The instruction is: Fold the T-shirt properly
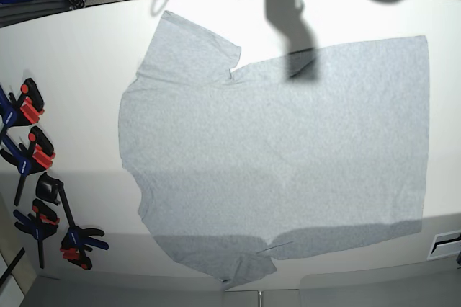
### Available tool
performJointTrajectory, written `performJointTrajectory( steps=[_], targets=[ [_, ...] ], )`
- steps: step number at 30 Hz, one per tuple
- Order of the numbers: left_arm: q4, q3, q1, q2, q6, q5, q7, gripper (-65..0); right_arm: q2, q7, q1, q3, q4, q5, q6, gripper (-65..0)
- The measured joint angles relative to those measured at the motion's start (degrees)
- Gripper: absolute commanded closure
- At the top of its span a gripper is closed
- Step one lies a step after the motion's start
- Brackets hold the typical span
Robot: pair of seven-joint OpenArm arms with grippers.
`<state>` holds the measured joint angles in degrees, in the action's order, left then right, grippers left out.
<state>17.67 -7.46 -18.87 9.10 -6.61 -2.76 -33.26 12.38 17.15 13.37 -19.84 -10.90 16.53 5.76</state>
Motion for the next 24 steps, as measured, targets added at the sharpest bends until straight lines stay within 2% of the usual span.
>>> performJointTrajectory(
  steps=[6,12,24],
  targets=[
    [7.43,0.00,-4.13,0.13,-0.02,0.00,0.17,-29.1,0.00,4.37,1.77,0.00,0.00,0.00,-0.02,-43.3],
    [12.13,0.00,-6.27,0.13,0.00,0.00,0.13,-29.1,0.00,4.35,3.04,0.00,0.00,0.00,0.00,-43.3],
    [12.57,0.00,-6.69,0.13,0.02,0.00,0.20,-29.1,0.31,5.16,4.22,0.00,-0.11,0.00,0.00,-43.3]
  ],
)
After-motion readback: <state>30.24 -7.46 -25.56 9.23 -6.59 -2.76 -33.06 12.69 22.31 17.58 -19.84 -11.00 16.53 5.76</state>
